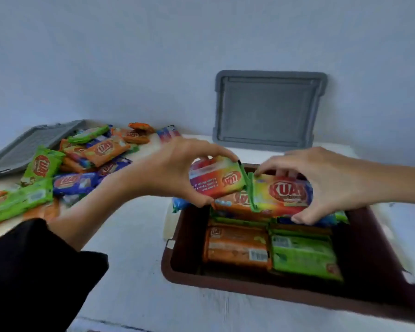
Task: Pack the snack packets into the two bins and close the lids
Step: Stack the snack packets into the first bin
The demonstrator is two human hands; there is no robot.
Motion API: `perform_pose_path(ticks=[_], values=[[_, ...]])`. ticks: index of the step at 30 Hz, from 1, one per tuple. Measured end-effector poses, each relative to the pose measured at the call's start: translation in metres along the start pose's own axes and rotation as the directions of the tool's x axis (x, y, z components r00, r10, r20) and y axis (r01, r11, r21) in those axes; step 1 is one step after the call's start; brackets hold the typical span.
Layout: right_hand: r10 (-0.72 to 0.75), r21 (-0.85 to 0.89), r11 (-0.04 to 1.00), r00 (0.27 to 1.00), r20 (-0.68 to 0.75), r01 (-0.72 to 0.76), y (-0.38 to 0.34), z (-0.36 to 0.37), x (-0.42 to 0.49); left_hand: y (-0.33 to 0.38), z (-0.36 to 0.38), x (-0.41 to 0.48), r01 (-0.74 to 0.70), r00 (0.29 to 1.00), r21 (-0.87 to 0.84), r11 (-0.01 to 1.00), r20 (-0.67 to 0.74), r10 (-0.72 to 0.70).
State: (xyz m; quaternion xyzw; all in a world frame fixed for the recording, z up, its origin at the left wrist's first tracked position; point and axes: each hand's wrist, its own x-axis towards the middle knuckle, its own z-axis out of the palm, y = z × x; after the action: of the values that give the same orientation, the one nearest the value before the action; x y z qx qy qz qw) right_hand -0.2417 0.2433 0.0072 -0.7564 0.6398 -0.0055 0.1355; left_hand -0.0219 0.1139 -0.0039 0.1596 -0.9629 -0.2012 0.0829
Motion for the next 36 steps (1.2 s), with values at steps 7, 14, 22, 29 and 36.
perform_pose_path(ticks=[7,14,22,29,36], values=[[0.104,-0.088,0.992,0.986,0.131,-0.093,0.019,0.049,-0.051,0.033,0.072,0.032,-0.175,0.922,0.024,0.984,0.355,0.155],[0.112,-0.204,0.974,0.991,0.073,-0.095,0.017,0.086,-0.049,0.029,0.103,0.028,-0.262,0.885,0.3,0.917,0.453,0.105],[0.073,-0.246,0.968,0.992,0.104,-0.045,0.018,0.089,-0.046,0.017,0.105,0.021,-0.409,0.902,0.449,0.795,0.33,0.278],[0.035,-0.279,0.96,0.993,0.116,-0.001,0.015,0.093,-0.034,0.013,0.106,0.026,-0.437,0.892,0.467,0.769,0.334,0.304],[0.021,-0.238,0.971,0.994,0.111,0.006,0.018,0.086,-0.03,0.013,0.106,0.028,-0.386,0.901,0.396,0.833,0.357,0.248]])
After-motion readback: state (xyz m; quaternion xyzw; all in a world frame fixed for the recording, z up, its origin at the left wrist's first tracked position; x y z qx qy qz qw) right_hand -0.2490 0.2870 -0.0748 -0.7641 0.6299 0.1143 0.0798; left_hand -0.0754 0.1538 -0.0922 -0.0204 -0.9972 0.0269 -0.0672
